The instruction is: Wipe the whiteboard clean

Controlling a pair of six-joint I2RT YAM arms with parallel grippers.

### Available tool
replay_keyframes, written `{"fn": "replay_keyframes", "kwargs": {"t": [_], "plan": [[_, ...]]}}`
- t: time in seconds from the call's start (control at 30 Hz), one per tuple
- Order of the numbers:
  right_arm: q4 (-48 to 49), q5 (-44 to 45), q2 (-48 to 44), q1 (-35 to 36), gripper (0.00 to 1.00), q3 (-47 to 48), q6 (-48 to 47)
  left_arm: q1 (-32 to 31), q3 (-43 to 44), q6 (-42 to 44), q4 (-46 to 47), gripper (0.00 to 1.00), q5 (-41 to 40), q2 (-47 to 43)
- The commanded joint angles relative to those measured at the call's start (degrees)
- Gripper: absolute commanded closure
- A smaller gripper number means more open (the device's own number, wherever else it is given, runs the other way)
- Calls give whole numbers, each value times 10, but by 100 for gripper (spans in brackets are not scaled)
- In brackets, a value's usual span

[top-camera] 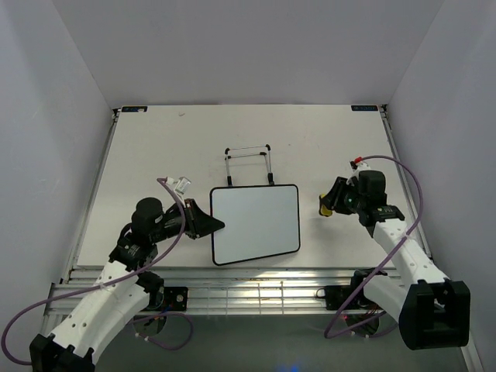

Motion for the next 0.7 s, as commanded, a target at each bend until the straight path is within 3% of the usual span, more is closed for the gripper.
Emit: {"fn": "replay_keyframes", "kwargs": {"t": [0.0,0.3,0.53,0.67], "plan": [[-32,54,43,-4,58,31,-14,-1,10,-6,92,100,26,-49],[12,92,193,-5,51,43,-3,-1,4,-13,87,100,-18,-104],[22,86,204,-5,32,34,-2,-1,50,44,31,100,-90,-109],[11,86,173,-5,26,34,-2,-1,72,82,32,100,-102,-90]]}}
